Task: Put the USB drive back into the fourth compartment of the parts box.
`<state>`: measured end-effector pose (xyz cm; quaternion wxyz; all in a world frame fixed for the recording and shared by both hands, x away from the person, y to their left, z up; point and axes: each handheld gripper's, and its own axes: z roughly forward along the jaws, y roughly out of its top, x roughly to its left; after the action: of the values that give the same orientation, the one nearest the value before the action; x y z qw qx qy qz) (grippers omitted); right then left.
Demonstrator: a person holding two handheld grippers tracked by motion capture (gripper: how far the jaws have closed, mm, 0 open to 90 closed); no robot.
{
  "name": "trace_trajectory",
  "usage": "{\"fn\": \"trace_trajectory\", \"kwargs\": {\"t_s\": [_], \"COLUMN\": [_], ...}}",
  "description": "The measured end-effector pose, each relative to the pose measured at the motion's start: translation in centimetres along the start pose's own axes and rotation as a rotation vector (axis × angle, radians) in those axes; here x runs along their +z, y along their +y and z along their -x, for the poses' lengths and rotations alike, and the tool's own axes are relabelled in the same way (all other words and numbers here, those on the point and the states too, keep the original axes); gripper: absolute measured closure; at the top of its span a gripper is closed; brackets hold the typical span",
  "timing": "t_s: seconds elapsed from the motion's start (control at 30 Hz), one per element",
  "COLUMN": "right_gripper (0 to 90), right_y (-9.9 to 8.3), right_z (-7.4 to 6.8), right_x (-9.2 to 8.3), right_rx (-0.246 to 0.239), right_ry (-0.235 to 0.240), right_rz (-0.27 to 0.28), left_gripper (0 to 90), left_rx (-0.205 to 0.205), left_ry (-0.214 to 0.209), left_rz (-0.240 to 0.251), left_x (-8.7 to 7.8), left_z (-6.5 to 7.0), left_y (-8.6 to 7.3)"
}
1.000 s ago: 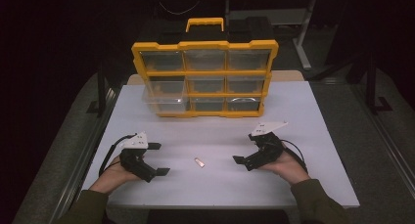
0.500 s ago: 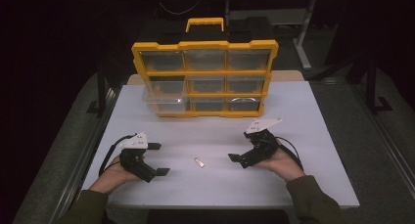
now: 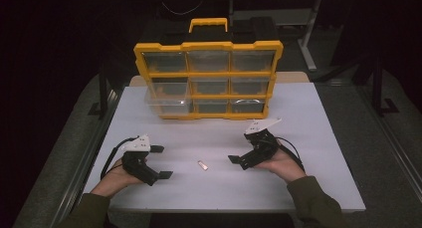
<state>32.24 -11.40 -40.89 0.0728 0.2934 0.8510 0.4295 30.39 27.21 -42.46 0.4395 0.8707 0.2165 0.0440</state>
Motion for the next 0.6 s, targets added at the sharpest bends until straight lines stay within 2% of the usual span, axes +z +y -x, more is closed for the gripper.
{"fn": "trace_trajectory", "kwargs": {"t_s": [0.6], "right_gripper": [0.0], "right_y": [1.04], "right_z": [-0.3], "right_x": [0.8], "right_rx": [-0.016], "right_ry": [0.019], "right_rz": [0.0], "left_gripper": [0.0], "left_rx": [-0.002], "left_ry": [-0.002], "left_rz": [0.002], "left_x": [-0.06], "left_z": [-0.01], "left_y": [0.01]}}
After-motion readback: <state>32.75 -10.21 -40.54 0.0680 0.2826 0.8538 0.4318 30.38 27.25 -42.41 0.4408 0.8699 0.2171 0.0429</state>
